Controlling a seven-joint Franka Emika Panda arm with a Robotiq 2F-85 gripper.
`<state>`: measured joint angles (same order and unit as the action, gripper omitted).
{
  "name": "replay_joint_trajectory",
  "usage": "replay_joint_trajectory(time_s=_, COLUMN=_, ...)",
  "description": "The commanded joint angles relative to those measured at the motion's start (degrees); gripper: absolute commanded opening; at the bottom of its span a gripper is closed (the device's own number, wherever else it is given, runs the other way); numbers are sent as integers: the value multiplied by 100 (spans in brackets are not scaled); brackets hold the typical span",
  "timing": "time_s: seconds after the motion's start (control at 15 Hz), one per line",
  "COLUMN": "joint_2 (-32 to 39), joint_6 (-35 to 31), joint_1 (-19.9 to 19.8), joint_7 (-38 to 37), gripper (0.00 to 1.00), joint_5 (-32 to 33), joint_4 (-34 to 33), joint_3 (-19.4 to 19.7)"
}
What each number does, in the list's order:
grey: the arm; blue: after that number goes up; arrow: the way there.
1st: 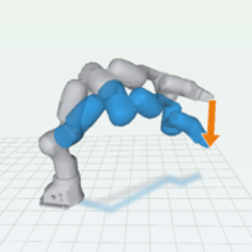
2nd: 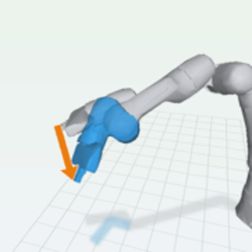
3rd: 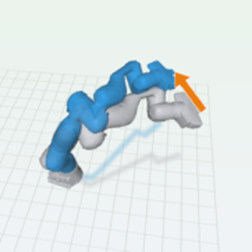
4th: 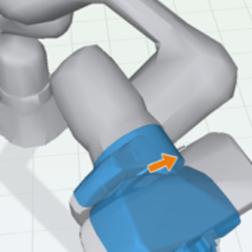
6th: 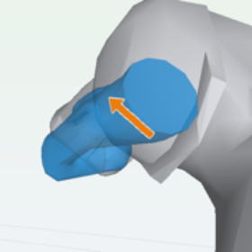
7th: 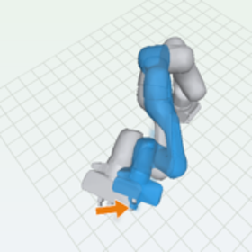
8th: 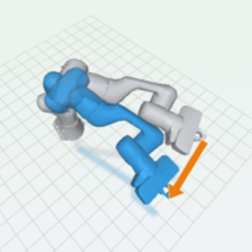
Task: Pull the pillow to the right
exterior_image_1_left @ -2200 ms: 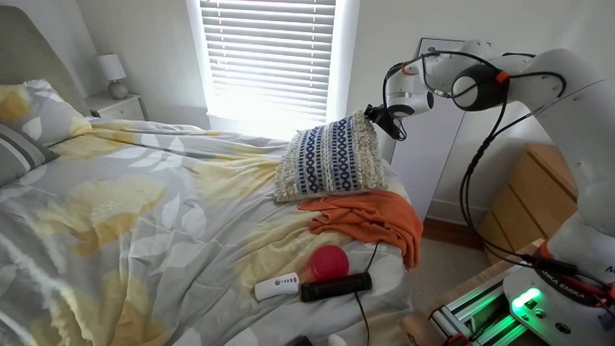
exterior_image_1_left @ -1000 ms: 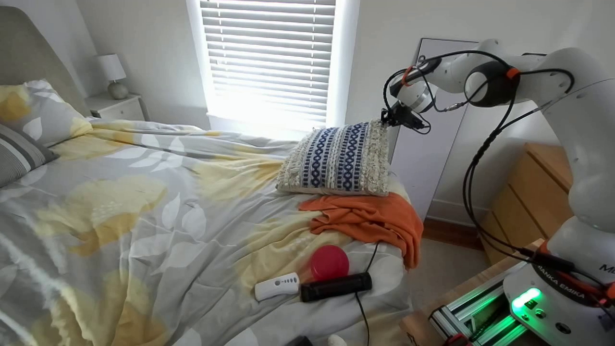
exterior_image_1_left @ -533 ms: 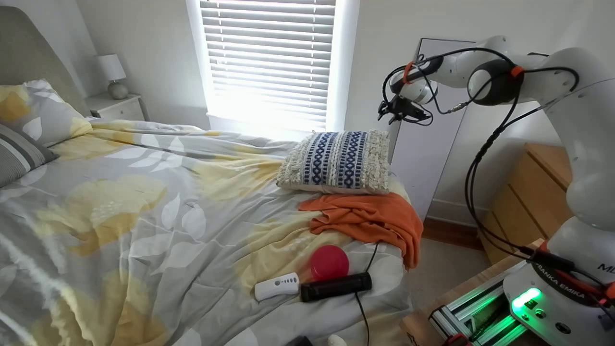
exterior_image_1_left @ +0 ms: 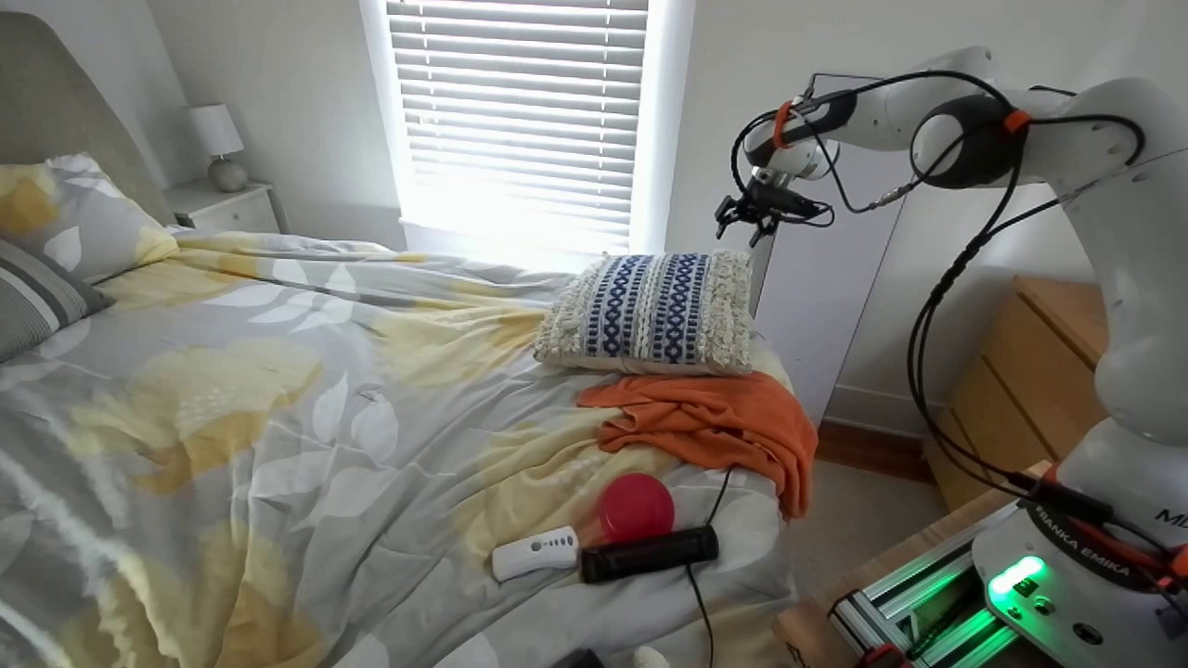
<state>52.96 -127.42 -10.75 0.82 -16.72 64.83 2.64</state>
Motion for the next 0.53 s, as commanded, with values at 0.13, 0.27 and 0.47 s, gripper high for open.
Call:
replay_joint_trajectory(time_s=0.13, joint_2=-1352, joint_6=313, joint_1=-8, joint_7=646, gripper=100, joint_5=382, joint_4=1369, joint_3=-184)
replay_joint_trajectory(time_s=0.27, joint_2=-1814, joint_6=206, joint_1=-21, joint_7=889, gripper=100, joint_5=458, joint_4=1847, joint_3=-182)
replay_joint_trajectory(time_s=0.47, joint_2=-2445, joint_6=151, joint_1=-41, joint_7=1122, gripper=100, joint_5=503, joint_4=2591, joint_3=-133)
